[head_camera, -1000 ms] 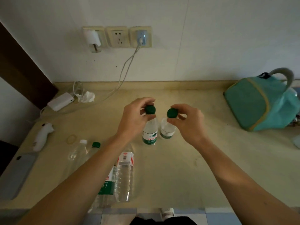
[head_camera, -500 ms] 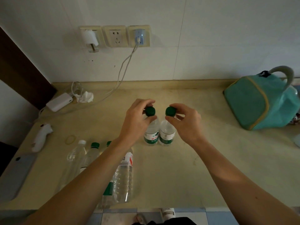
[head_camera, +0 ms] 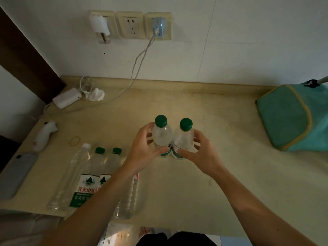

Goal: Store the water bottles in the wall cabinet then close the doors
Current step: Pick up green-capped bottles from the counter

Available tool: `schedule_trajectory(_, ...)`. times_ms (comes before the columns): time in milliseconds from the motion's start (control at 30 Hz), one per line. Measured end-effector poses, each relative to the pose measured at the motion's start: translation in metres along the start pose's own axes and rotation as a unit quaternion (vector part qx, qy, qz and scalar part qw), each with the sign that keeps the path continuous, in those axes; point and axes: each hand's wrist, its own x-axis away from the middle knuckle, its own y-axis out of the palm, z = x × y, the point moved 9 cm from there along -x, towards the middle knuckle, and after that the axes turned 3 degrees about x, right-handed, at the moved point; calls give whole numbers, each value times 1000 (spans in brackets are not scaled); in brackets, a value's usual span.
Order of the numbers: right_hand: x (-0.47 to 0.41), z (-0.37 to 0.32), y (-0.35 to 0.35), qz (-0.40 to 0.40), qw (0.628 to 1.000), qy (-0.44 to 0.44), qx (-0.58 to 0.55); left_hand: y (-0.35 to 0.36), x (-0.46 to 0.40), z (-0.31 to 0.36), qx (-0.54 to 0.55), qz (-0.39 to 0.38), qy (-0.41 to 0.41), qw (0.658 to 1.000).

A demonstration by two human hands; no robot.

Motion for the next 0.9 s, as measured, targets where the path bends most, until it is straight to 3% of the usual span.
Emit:
schedule_trajectory(367, -19, 21, 24, 5, 1000, 6, -26, 21, -1, -31, 49, 89, -38, 994)
schedule_trajectory(667, -11, 29, 25, 54, 995, 21, -84, 15, 7, -25, 29, 105, -22, 994)
schedule_trajectory(900, 32, -29, -9, 96, 988, -37, -113, -14, 47, 27, 73, 113, 46, 990)
